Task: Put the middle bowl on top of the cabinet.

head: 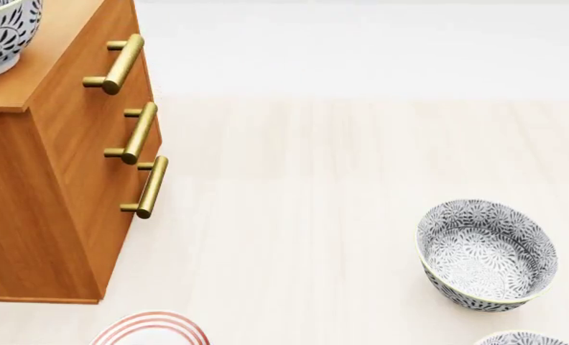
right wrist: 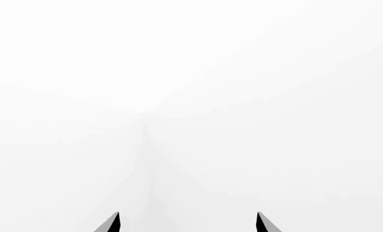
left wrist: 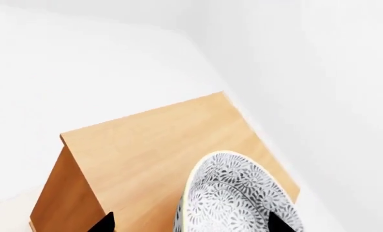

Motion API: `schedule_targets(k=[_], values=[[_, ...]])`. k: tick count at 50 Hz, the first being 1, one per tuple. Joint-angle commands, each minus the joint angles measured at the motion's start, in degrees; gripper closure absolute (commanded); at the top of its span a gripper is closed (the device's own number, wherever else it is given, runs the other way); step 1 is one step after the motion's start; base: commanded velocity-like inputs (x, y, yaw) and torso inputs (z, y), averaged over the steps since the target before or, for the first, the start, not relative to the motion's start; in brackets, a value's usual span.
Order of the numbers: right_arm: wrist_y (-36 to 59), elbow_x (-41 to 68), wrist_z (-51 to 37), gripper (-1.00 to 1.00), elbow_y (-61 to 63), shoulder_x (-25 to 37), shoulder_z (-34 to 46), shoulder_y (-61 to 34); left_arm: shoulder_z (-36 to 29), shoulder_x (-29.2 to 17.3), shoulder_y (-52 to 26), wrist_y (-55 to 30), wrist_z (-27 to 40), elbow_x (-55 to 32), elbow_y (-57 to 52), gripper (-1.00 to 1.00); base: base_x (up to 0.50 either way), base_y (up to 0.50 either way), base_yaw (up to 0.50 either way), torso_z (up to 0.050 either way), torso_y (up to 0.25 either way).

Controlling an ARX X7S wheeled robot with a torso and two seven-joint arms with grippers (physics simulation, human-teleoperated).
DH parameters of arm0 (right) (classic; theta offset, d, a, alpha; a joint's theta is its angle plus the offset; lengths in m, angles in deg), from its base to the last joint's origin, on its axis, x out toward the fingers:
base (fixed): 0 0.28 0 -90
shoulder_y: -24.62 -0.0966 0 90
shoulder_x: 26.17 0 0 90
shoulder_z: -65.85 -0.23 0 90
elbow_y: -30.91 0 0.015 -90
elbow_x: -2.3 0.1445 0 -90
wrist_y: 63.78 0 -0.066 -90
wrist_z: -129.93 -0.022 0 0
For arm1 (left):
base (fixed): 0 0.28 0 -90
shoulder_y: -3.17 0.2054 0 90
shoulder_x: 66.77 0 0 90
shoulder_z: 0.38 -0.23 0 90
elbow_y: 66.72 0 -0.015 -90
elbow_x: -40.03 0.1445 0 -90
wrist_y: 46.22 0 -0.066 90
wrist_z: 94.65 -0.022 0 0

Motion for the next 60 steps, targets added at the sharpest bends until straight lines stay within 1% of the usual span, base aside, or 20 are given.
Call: schedule_targets(k=[1,3,4,8,10,12,13,14,15,19,25,32,35,38,43,47,50,54,60], values=[[-0.4,-2.8,0.7,-1.0,0.0,-1.1,-1.0,0.0,2.1,-3.3,0.8,2.7,4.6,4.3,-12.2,-1.0,0.0,0.0,0.0,0.0,0.0],[-0.3,-3.6,0.3,-1.0,0.0,-1.0,-0.5,0.0,2.2,-4.8,1.1,3.6,6.7,5.6,-16.3,-1.0,0.0,0.0,0.0,0.0,0.0],[-0.2,-3.9,0.2,-1.0,0.0,-0.9,-0.2,0.0,2.4,-5.2,1.3,3.6,7.5,4.9,-17.4,-1.0,0.0,0.0,0.0,0.0,0.0],[0.1,-3.6,0.6,-1.0,0.0,-1.0,-0.6,0.0,3.3,-7.6,2.4,5.6,9.5,5.8,-24.2,-1.0,0.0,0.0,0.0,0.0,0.0],[0.0,-3.2,0.7,-1.0,0.0,-1.1,-0.9,0.0,3.9,-9.3,3.0,6.7,10.2,6.6,-28.3,-1.0,0.0,0.0,0.0,0.0,0.0],[-0.2,-3.6,0.8,-1.0,0.0,-1.1,-0.6,0.0,4.8,-10.9,4.0,6.9,10.2,4.7,-32.6,-1.0,0.0,0.0,0.0,0.0,0.0],[-0.2,-3.8,0.8,-1.0,0.0,-1.1,-0.4,0.0,5.4,-11.5,4.8,8.4,10.4,5.1,-34.6,-1.0,0.0,0.0,0.0,0.0,0.0],[-0.2,-3.9,0.9,-1.0,0.0,-1.1,-0.3,0.0,5.2,-12.1,4.4,7.8,10.8,5.8,-36.1,-1.0,0.0,0.0,0.0,0.0,0.0],[-0.6,-3.4,1.3,-1.0,0.0,-1.1,-0.3,0.0,5.5,-13.1,4.6,8.5,11.2,6.9,-39.1,-1.0,0.0,0.0,0.0,0.0,0.0],[-0.5,-3.1,1.6,-1.0,0.0,-1.1,-0.6,0.0,6.3,-15.0,5.6,10.2,12.2,7.8,-44.4,-1.0,0.0,0.0,0.0,0.0,0.0],[-0.5,-3.3,1.9,-1.0,0.0,-1.1,-0.3,0.0,6.3,-17.6,8.6,12.3,11.6,10.6,-52.0,-1.0,0.0,0.0,0.0,0.0,0.0],[-0.4,-2.6,2.1,-1.0,0.0,-1.1,-1.0,0.0,5.4,-19.1,11.3,13.1,10.3,14.6,-58.5,-1.0,0.0,0.0,0.0,0.0,0.0],[-0.4,-2.6,2.1,-1.0,0.0,-1.1,-1.0,0.0,4.9,-20.3,12.8,13.5,10.5,18.2,-61.9,-1.0,0.0,0.0,0.0,0.0,0.0],[-0.3,-2.7,2.0,-1.0,0.0,-1.1,-0.9,0.0,4.4,-21.5,15.9,15.4,9.9,20.8,-65.2,-1.0,0.0,0.0,0.0,0.0,0.0],[-0.3,-3.2,1.9,-1.0,0.0,-1.0,-0.4,0.0,3.7,-22.6,19.0,17.2,9.2,23.5,-67.7,-1.0,0.0,0.0,0.0,0.0,0.0],[-0.2,-2.9,2.0,-1.0,0.0,-1.1,-0.7,0.0,2.6,-23.6,22.4,18.5,8.7,27.9,-69.8,-1.0,0.0,0.0,0.0,0.0,0.0],[-0.4,-2.9,2.1,-1.0,0.0,-1.1,-0.6,0.0,0.9,-24.0,25.7,18.7,7.8,33.6,-71.8,-1.0,0.0,0.0,0.0,0.0,0.0],[-0.3,-3.0,2.2,-1.0,0.0,-1.1,-0.7,0.0,-0.6,-23.8,28.6,19.1,7.4,38.0,-72.7,-1.0,0.0,0.0,0.0,0.0,0.0],[-0.4,-3.0,2.4,-1.0,0.0,-1.1,-0.8,0.0,-3.7,-23.2,35.8,21.3,6.2,49.2,-73.7,-1.0,0.0,0.0,0.0,0.0,0.0]])
